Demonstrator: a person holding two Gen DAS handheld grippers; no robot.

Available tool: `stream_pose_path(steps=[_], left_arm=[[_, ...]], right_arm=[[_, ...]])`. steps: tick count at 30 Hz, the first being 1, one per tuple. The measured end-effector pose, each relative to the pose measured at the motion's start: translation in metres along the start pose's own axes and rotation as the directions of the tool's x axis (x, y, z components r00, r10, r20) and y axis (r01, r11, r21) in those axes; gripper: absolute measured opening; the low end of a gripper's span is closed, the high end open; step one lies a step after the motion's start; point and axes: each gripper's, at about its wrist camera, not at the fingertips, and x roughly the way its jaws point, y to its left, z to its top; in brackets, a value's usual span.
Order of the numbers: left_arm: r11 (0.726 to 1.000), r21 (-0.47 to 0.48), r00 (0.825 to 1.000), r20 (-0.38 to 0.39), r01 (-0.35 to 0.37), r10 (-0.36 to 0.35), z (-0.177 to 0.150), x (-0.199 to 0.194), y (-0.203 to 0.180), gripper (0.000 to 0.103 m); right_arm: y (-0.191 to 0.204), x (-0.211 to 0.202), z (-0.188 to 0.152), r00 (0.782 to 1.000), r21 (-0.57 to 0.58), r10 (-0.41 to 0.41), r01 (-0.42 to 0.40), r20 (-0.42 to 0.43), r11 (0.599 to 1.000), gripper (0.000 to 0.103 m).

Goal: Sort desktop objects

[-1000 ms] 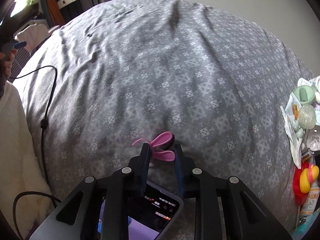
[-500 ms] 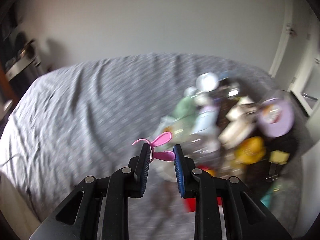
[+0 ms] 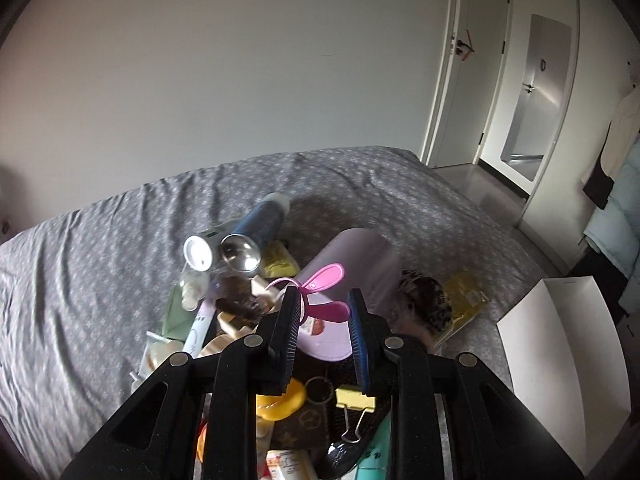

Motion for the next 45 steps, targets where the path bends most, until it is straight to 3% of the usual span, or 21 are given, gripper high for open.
stream_pose_path(steps=[19,22,24,27,29,35,40,45], left_arm=[[1.000,-0.005,1.000,-0.003,0.002,-0.002,0.001,0.002,0.000,0.103],[1.000,-0.008,1.000,-0.003,0.004,-0.004,0.001,0.003,0.000,0.103],[1.000,-0.008,1.000,-0.004,0.005,-0.005,0.001,0.003,0.000,0.103],[1.000,-0.009,1.000,-0.004,0.004,-0.004,0.001,0.003,0.000,0.103],[1.000,-0.009,1.000,-0.004,0.005,-0.005,0.001,0.003,0.000,0.103],[1.000,-0.013,1.000,-0.004,0.008,-0.008,0.001,0.002,0.000,0.103],[1.000,-0.014,1.000,-0.005,0.010,-0.010,0.001,0.002,-0.001,0.103],[1.000,-0.018,1.000,-0.005,0.013,-0.013,0.000,0.001,-0.001,0.103]], right_arm=[[0.007,0.004,-0.009,0.996,0.005,-0.088,0.088,-0.024,0.996,0.023],[0.009,-0.002,-0.009,0.995,0.006,-0.103,0.103,-0.006,0.995,0.047],[0.009,-0.010,-0.009,0.992,0.016,-0.125,0.124,0.031,0.992,0.070],[0.010,-0.023,-0.009,0.987,0.034,-0.135,0.132,0.084,0.991,0.084],[0.011,-0.029,-0.008,0.987,0.032,-0.131,0.128,0.094,0.991,0.084],[0.021,-0.049,-0.012,0.990,0.028,-0.081,0.078,0.113,0.997,0.084],[0.035,-0.064,-0.023,0.995,0.036,0.021,-0.025,0.097,0.999,0.084],[0.058,-0.084,-0.036,0.983,0.011,0.155,-0.156,0.100,0.988,0.084]])
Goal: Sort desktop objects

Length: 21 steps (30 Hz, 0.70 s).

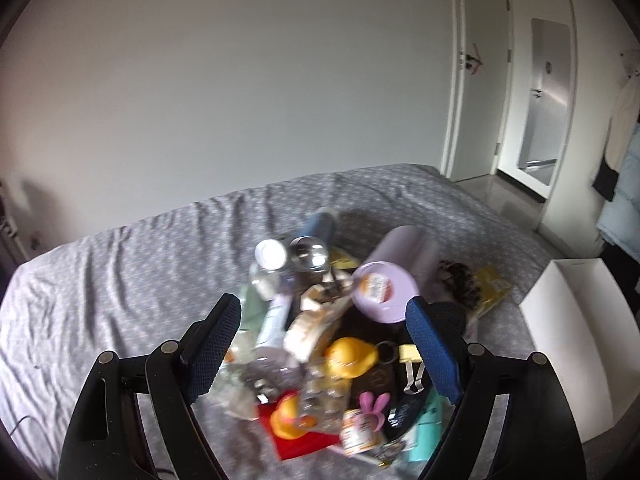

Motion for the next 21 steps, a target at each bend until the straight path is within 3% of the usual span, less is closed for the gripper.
stream_pose_path(steps=[3,9,13,17,19,20,21], left_arm=[[1.000,-0.004,1.000,0.001,0.004,-0.004,-0.001,0.000,-0.001,0.103],[1.000,0.002,1.000,0.001,0.003,-0.003,-0.001,-0.002,0.000,0.103],[1.000,0.003,1.000,0.001,0.005,-0.005,-0.001,-0.003,-0.001,0.103],[1.000,-0.004,1.000,0.004,0.011,-0.011,-0.001,-0.005,0.000,0.103],[1.000,-0.004,1.000,0.003,0.011,-0.011,-0.001,-0.006,0.000,0.103],[1.000,-0.005,1.000,0.001,0.012,-0.012,-0.001,-0.006,0.000,0.103],[1.000,-0.005,1.000,-0.001,0.012,-0.012,-0.001,-0.006,0.000,0.103]], right_arm=[[0.022,-0.013,-0.008,0.994,-0.022,0.108,-0.108,-0.008,0.994,0.085],[0.071,-0.043,-0.020,0.961,-0.093,0.271,-0.276,-0.060,0.957,0.085],[0.097,-0.077,-0.016,0.879,-0.079,0.472,-0.476,-0.065,0.876,0.085],[0.116,-0.100,-0.014,0.828,-0.106,0.557,-0.561,-0.065,0.821,0.085],[0.114,-0.100,-0.015,0.753,-0.044,0.654,-0.657,-0.078,0.752,0.085],[0.112,-0.096,-0.017,0.730,-0.017,0.678,-0.682,-0.080,0.732,0.086],[0.110,-0.091,-0.020,0.740,-0.014,0.668,-0.670,-0.080,0.742,0.090]])
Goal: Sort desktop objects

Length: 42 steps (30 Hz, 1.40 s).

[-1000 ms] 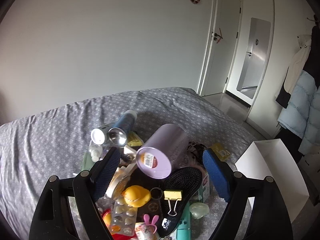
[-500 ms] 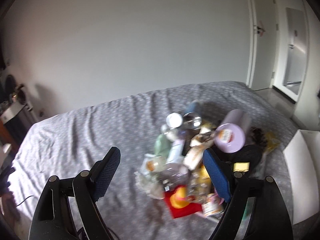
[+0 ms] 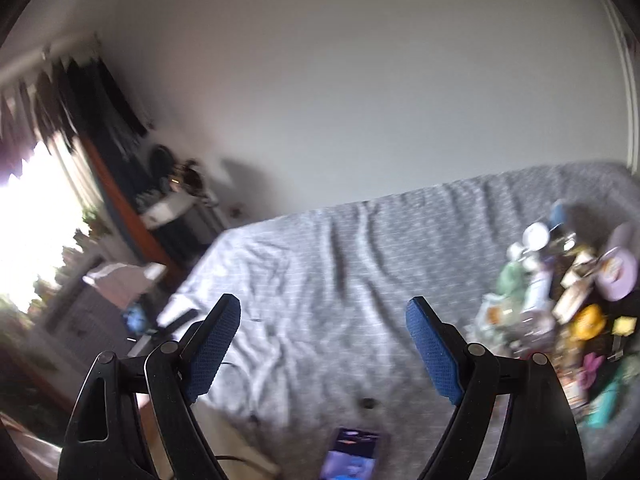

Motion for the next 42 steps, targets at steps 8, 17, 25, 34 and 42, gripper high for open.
stream_pose_path(steps=[8,17,25,34,42], left_arm=[[1.000,0.009,1.000,-0.002,0.005,-0.005,0.000,-0.003,0.000,0.103],[0.999,0.041,1.000,-0.009,-0.012,0.012,-0.001,0.001,-0.004,0.103],[0.998,0.063,0.999,-0.029,0.018,-0.017,-0.001,0.005,-0.007,0.103],[0.995,0.037,0.995,-0.034,0.092,-0.091,0.001,0.003,-0.005,0.103],[0.989,0.024,0.985,-0.099,0.143,-0.140,-0.002,0.007,-0.006,0.103]], right_arm=[[-0.066,0.027,-0.051,0.879,-0.092,-0.475,0.470,-0.038,0.878,0.092],[-0.128,0.016,-0.066,0.836,0.068,-0.549,0.549,-0.020,0.833,0.092],[-0.163,0.004,-0.082,0.882,0.250,-0.471,0.452,0.017,0.856,0.092],[-0.185,-0.013,-0.089,0.880,0.412,-0.469,0.401,0.073,0.818,0.103],[-0.179,-0.009,-0.089,0.881,0.380,-0.469,0.412,0.067,0.828,0.103]])
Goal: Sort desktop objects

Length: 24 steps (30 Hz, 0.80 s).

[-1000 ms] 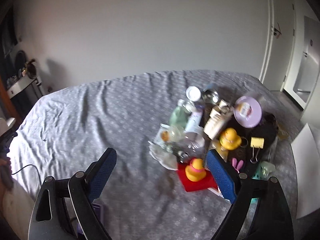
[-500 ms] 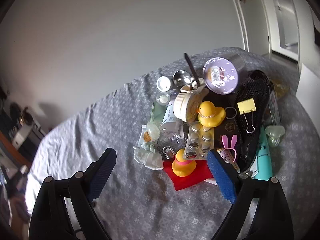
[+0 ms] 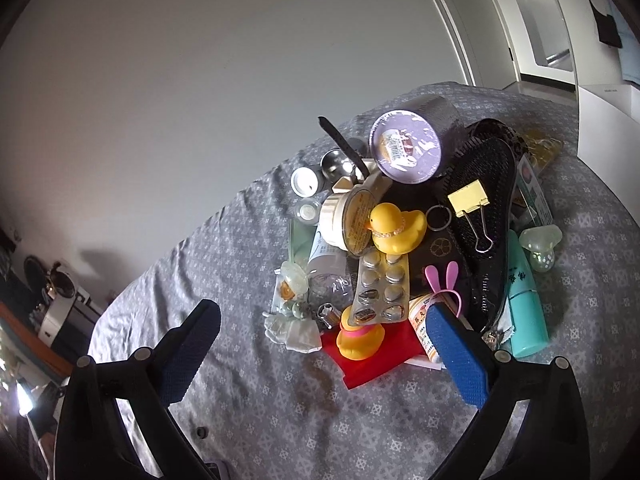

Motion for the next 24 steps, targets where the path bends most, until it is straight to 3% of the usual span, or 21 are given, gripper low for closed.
stream_pose_path(steps=[4,6,9,12,13,15,16,17,18,20,22,23,24], left_arm=[[0.998,0.061,1.000,-0.026,-0.016,0.017,-0.003,0.004,-0.012,0.103],[0.988,0.141,0.995,-0.060,-0.069,0.078,-0.006,0.012,-0.024,0.103],[0.954,0.287,0.983,-0.135,-0.085,0.128,-0.012,0.044,-0.050,0.103],[0.901,0.423,0.972,-0.153,-0.099,0.179,-0.018,0.075,-0.077,0.103],[0.892,0.444,0.974,-0.155,-0.080,0.165,-0.020,0.078,-0.085,0.103],[0.878,0.474,0.984,-0.176,0.062,0.025,-0.031,0.070,-0.103,0.102],[0.840,0.518,0.977,-0.201,0.163,-0.066,-0.042,0.059,-0.117,0.103],[0.787,0.572,0.966,-0.232,0.231,-0.115,-0.056,0.049,-0.130,0.102],[0.714,0.636,0.952,-0.266,0.292,-0.152,-0.074,0.037,-0.144,0.103],[0.529,0.763,0.928,-0.319,0.371,-0.192,-0.120,0.011,-0.171,0.103],[0.332,0.859,0.918,-0.338,0.390,-0.206,-0.168,-0.015,-0.191,0.103],[0.261,0.887,0.919,-0.332,0.381,-0.214,-0.188,-0.026,-0.200,0.103],[0.215,0.895,0.913,-0.346,0.390,-0.215,-0.205,-0.032,-0.206,0.103]], right_arm=[[0.000,0.001,-0.001,1.000,-0.002,-0.011,0.011,-0.005,1.000,0.103],[-0.003,0.001,0.000,1.000,0.010,-0.014,0.014,-0.005,1.000,0.103],[-0.007,0.001,0.000,1.000,0.030,-0.019,0.020,-0.011,0.999,0.103],[-0.006,0.003,-0.001,1.000,0.026,-0.025,0.025,-0.019,0.999,0.103],[-0.005,0.004,-0.001,0.999,0.022,-0.025,0.026,-0.022,0.999,0.103],[-0.002,0.007,-0.002,0.999,0.007,-0.023,0.024,-0.036,1.000,0.103],[0.000,0.008,-0.002,0.999,0.001,-0.022,0.022,-0.042,1.000,0.103],[0.002,0.011,-0.003,0.998,-0.006,-0.022,0.022,-0.051,1.000,0.103],[0.004,0.013,-0.003,0.998,-0.013,-0.024,0.024,-0.058,1.000,0.103],[0.007,0.017,-0.004,0.997,-0.025,-0.025,0.023,-0.070,0.999,0.103],[0.010,0.021,-0.005,0.996,-0.038,-0.019,0.016,-0.087,0.999,0.103],[0.012,0.023,-0.006,0.995,-0.042,-0.016,0.012,-0.094,0.999,0.103],[0.013,0.024,-0.006,0.995,-0.048,-0.012,0.007,-0.101,0.999,0.103]])
